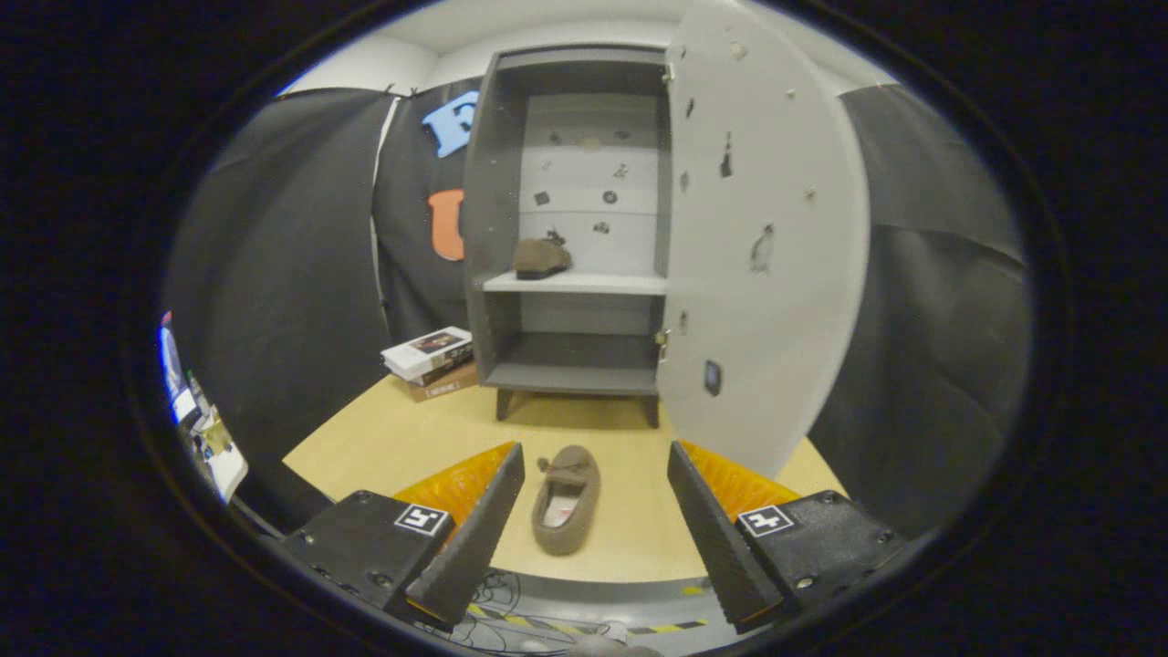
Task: Open the shoe cabinet door, grab the shoes and put them into the shoe cabinet, then close the shoe cabinet door.
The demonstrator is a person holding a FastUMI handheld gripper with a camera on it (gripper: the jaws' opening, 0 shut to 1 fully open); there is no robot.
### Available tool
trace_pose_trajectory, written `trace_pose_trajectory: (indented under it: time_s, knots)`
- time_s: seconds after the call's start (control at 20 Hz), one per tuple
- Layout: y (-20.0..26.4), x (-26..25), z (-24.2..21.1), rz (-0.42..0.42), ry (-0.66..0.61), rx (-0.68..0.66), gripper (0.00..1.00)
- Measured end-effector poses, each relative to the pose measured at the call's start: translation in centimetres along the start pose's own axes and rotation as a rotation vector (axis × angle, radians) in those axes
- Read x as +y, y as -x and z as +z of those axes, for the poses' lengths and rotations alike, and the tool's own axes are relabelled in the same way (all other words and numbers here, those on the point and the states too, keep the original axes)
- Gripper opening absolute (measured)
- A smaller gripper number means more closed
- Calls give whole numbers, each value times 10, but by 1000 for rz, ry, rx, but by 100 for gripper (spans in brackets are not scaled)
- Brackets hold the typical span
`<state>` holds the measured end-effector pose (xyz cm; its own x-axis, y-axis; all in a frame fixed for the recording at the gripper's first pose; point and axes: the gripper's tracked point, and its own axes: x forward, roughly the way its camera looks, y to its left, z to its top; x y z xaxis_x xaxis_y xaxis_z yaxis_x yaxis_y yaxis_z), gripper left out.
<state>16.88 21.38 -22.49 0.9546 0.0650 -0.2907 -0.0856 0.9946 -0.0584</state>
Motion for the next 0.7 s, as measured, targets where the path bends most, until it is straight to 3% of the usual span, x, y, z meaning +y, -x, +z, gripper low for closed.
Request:
trace_pose_trajectory:
  time_s: [0.15, 0.35, 0.7]
  knots:
    - [-46, 22, -28, 21, 3, 22, 100]
    - [-100, 48, -81, 82, -15, 153, 100]
    - [-186, 58, -141, 106, -54, 314, 100]
